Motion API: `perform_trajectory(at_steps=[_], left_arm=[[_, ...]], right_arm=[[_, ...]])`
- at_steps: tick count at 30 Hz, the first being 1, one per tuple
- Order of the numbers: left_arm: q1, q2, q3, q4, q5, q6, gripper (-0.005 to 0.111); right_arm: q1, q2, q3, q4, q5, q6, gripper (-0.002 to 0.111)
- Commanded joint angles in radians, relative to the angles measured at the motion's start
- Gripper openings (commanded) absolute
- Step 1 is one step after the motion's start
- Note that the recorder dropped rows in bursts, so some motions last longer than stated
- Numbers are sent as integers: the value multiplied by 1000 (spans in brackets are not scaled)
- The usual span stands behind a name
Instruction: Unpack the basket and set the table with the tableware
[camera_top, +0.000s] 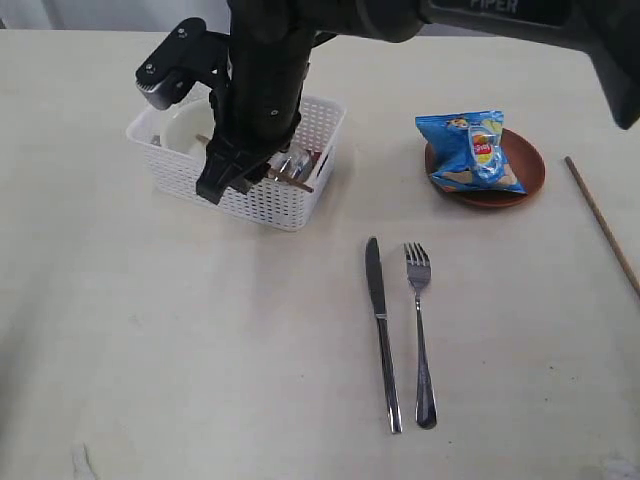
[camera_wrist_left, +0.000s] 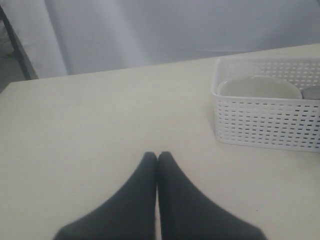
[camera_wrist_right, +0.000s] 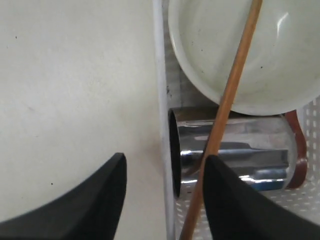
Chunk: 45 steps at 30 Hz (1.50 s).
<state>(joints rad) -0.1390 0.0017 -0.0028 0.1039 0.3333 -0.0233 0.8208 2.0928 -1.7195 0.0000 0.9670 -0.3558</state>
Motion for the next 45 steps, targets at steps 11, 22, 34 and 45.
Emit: perform_trajectory(at_steps=[11, 22, 34, 45], left_arm=[[-7, -2, 3, -6, -3, -4, 0], [-7, -2, 3, -6, -3, -4, 0], [-7, -2, 3, -6, -3, -4, 0], [-7, -2, 3, -6, -3, -4, 0]], right_arm=[[-3, -119, 0, 0, -5, 110, 66], [-3, -254, 0, 0, 45, 224, 58], [-3, -291, 0, 0, 182, 295, 58], [-3, -337, 0, -135, 194, 464, 58]])
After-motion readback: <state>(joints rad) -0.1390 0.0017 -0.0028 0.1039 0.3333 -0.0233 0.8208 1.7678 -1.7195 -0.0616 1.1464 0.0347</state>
